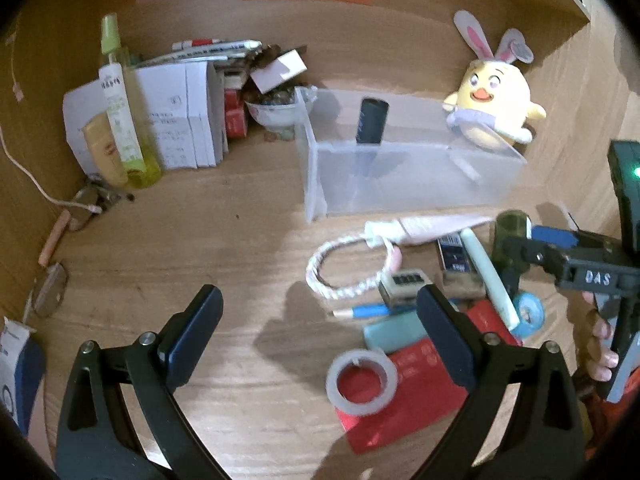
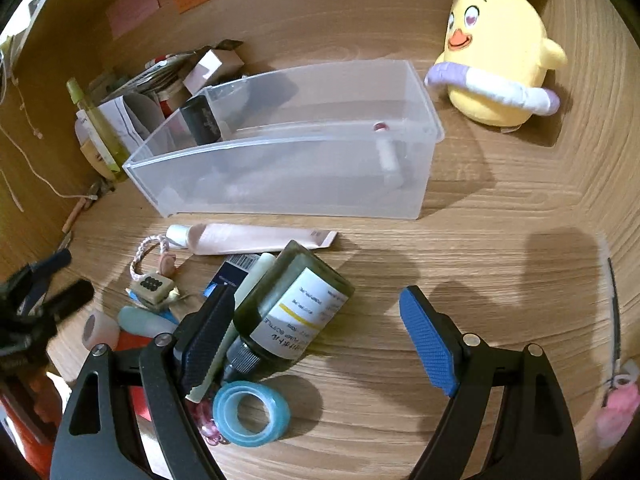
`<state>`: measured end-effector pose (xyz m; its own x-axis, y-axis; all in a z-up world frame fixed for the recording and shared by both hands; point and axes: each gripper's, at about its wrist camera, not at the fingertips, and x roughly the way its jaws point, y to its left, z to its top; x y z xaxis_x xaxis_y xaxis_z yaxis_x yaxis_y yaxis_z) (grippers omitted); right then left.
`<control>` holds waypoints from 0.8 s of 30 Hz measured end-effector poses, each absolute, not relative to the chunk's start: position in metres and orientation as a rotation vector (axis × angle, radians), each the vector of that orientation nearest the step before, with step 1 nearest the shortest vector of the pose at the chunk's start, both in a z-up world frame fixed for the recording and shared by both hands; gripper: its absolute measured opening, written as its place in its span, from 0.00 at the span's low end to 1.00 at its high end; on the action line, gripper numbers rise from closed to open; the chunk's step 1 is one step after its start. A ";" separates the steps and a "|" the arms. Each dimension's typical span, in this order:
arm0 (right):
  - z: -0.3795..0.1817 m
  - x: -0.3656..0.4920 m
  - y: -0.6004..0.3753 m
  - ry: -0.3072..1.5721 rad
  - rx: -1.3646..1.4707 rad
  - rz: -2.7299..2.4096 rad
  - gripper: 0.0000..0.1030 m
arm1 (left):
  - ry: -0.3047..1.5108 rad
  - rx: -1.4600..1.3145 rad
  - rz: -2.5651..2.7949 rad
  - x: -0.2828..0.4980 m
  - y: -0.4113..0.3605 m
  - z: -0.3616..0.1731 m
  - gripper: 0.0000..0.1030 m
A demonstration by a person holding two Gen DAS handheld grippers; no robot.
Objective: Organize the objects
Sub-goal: 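Grasp the white tape roll with the left tool while the right tool grasps the green pump bottle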
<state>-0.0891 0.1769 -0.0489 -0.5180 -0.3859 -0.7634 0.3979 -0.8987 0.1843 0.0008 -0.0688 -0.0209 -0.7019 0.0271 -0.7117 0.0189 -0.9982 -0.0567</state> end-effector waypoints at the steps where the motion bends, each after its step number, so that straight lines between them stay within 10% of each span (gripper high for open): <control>1: -0.050 -0.090 0.177 0.023 1.205 -2.405 0.80 | -0.092 -1.216 2.892 0.002 -0.068 -0.023 0.96; 18: -0.049 -0.093 0.210 -0.075 1.241 -2.402 0.70 | -0.072 -1.302 2.840 0.019 -0.056 -0.047 0.95; 24: -0.047 -0.082 0.211 -0.058 1.227 -2.404 0.70 | -0.139 -1.319 2.810 0.016 -0.060 -0.050 0.76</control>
